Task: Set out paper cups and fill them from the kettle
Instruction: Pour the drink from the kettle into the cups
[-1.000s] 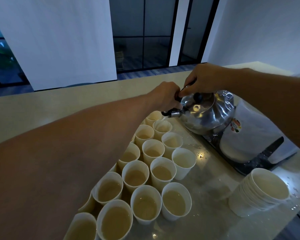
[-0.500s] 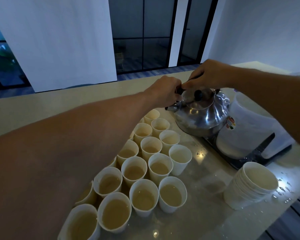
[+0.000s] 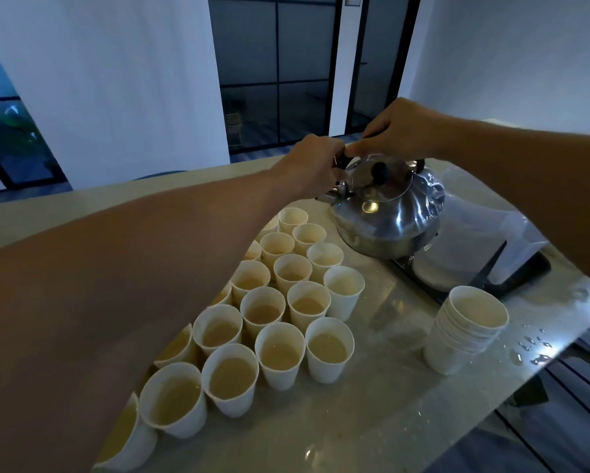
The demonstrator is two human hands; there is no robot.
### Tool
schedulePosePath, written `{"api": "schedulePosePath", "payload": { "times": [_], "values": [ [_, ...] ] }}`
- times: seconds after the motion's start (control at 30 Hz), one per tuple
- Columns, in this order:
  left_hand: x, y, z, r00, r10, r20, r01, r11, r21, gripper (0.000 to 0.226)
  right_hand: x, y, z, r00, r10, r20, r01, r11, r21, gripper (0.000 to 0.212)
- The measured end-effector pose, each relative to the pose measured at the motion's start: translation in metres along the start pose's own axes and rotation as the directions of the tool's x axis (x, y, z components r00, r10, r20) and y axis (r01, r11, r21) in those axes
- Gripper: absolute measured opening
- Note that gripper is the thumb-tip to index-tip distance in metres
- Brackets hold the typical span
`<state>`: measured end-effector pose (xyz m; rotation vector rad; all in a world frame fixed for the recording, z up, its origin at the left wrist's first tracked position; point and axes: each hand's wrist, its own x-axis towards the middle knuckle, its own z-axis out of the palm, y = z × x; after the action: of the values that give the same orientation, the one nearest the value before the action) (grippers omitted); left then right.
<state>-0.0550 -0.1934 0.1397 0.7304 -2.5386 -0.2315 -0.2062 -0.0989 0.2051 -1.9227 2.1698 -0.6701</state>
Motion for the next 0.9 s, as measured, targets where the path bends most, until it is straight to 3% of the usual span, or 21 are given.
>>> {"api": "schedulePosePath", "payload": {
  "times": [0.37, 0.9],
  "values": [
    [-0.007, 0.010, -0.008, 0.997, -0.077, 0.004, 0.077, 0.994, -0.083, 0.022, -0.012, -0.018, -0.003, 0.996, 0.057, -0.062, -0.060, 0.998, -0.037, 0.036],
    [-0.012, 0.020, -0.009, 0.999, -0.003, 0.041, 0.011, 0.981, -0.192, 0.025, -0.019, -0.025, -0.020, 0.987, 0.145, 0.070, -0.136, 0.983, -0.125, 0.043]
  ]
}}
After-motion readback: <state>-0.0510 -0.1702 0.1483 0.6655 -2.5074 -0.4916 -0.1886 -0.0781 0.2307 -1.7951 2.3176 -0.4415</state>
